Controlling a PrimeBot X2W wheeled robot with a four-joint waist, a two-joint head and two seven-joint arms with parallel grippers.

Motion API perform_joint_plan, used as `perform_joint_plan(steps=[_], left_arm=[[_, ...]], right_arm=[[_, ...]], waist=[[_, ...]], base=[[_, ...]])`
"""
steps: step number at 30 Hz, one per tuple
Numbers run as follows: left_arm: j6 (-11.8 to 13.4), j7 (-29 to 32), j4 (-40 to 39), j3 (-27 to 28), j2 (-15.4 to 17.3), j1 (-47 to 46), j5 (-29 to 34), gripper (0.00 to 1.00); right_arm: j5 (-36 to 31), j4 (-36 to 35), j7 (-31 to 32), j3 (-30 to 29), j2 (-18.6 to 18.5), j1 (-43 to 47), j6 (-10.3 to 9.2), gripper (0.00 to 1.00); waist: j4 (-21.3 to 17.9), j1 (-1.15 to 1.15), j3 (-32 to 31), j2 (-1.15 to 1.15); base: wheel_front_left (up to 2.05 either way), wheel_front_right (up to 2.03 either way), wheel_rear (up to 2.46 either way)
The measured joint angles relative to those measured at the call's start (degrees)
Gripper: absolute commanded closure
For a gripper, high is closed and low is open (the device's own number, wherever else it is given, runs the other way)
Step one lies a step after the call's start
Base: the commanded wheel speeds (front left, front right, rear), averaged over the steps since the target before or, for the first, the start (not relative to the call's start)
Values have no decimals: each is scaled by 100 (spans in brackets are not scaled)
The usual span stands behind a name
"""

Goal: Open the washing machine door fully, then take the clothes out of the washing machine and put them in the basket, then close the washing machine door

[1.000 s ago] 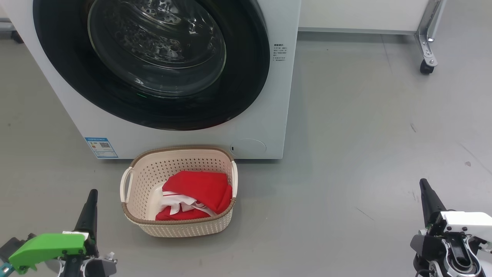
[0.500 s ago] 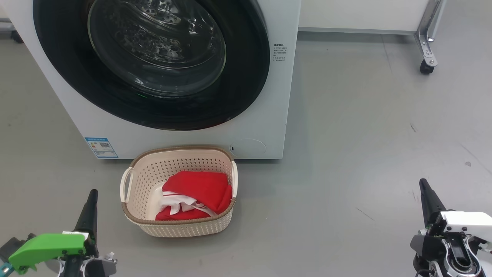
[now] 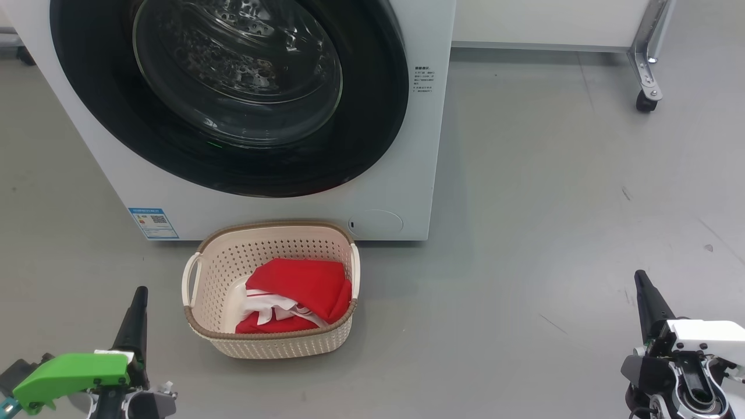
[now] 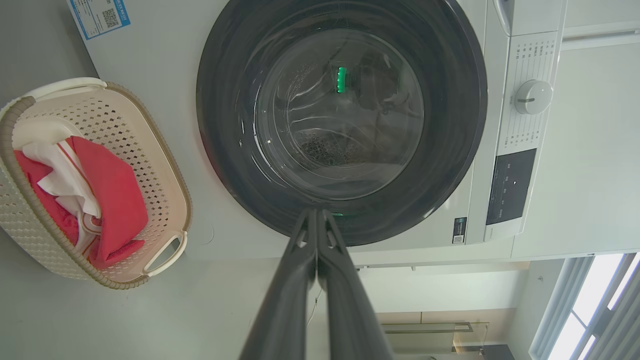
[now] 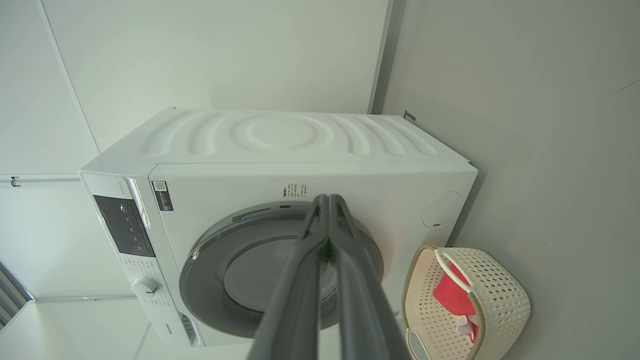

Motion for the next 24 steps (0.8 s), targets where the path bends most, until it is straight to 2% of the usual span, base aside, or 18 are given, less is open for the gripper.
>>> perform_joint_plan(steps=[24], left_arm=[[-1, 1, -5, 16, -2, 0, 0, 100]], right_arm=[[0, -3, 0, -10, 3, 0, 0, 100]], waist=[[0, 0, 1, 0]], base=[[0, 0, 0]])
